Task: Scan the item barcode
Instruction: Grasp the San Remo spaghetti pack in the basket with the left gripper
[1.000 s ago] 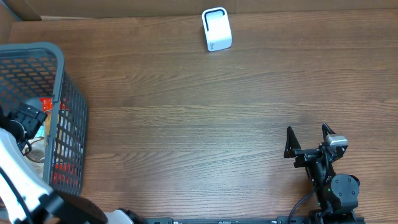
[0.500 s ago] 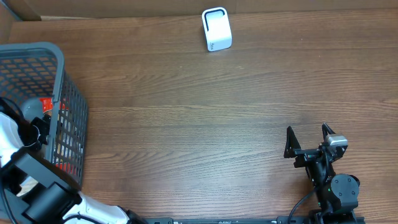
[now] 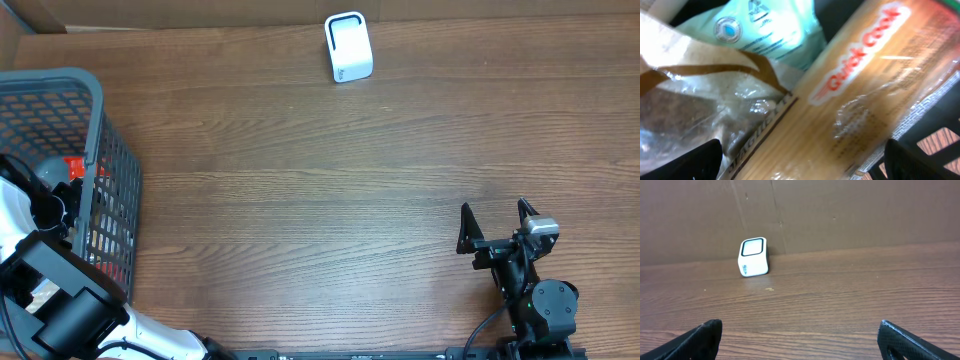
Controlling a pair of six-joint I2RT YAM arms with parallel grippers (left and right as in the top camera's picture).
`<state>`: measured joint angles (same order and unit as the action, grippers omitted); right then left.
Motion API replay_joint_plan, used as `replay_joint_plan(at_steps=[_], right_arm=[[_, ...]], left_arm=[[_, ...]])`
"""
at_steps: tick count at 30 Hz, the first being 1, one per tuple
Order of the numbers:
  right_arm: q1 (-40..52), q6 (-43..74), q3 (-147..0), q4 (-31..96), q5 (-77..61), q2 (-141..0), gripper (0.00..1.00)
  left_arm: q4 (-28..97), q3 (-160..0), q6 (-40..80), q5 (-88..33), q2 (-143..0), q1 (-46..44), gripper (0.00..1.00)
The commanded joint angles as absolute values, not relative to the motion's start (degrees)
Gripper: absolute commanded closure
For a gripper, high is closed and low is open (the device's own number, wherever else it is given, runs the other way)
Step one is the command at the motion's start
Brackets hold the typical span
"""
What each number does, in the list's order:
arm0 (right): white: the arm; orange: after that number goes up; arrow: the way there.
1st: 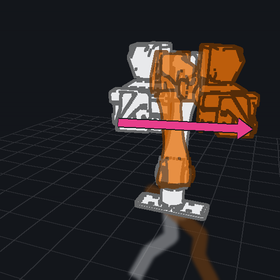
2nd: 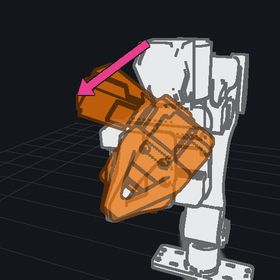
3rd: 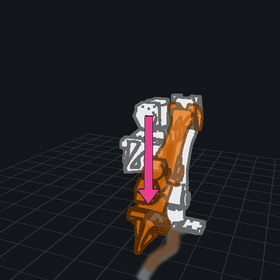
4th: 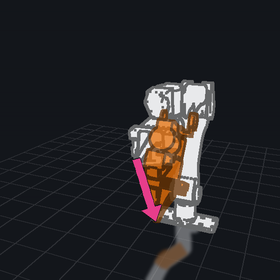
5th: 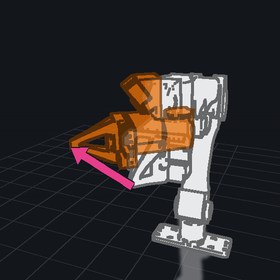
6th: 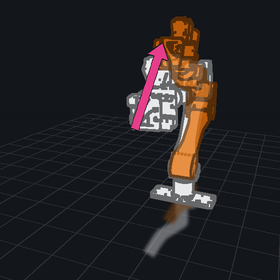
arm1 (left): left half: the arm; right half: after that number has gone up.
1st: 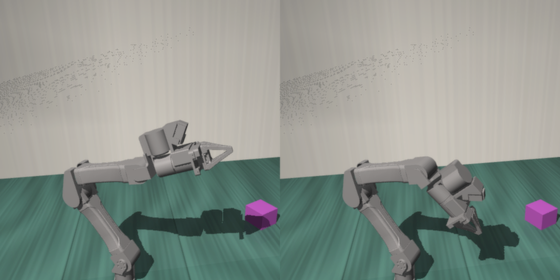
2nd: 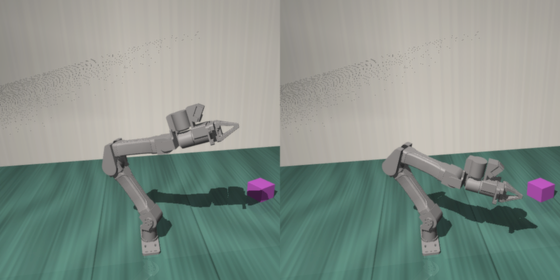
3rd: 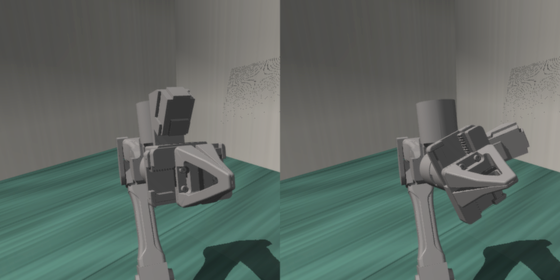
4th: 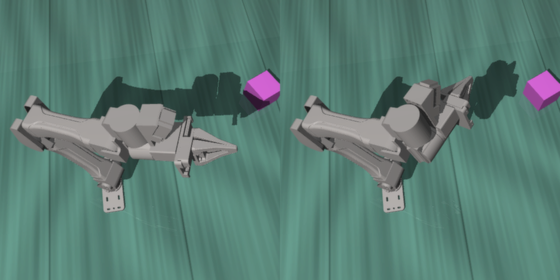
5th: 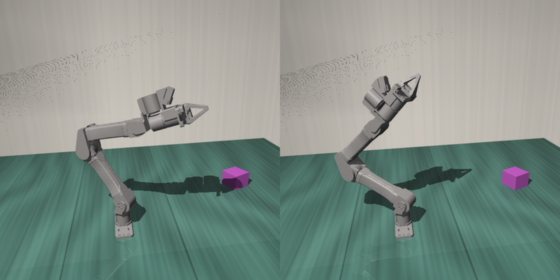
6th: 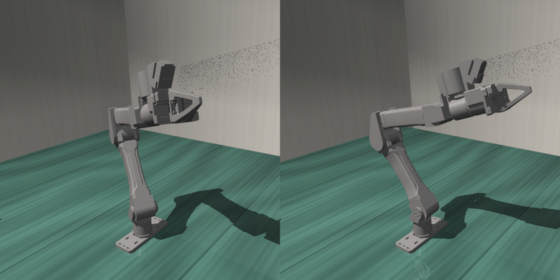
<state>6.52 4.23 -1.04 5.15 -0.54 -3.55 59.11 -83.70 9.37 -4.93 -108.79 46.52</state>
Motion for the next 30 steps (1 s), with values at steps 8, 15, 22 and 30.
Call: replay_joint_plan(at_steps=[8,15,22,30], right_arm=[[6.92,3.84,-0.49,4.84,0.12,-3.53,0.0],[6.9,3.84,-0.49,4.84,0.12,-3.53,0.0],[6.92,3.84,-0.49,4.84,0.12,-3.53,0.0],[6.9,3.84,-0.49,4.84,0.12,-3.53,0.0]], left_arm=[[56.88,-81.82,1.67,-8.91,-110.26,40.93,0.28],[56.47,-81.69,1.65,-8.36,-110.26,40.91,0.81],[58.61,-83.99,1.63,-8.36,-109.97,40.91,0.96],[69.87,-99.96,1.23,-8.36,-109.71,40.91,0.96]])
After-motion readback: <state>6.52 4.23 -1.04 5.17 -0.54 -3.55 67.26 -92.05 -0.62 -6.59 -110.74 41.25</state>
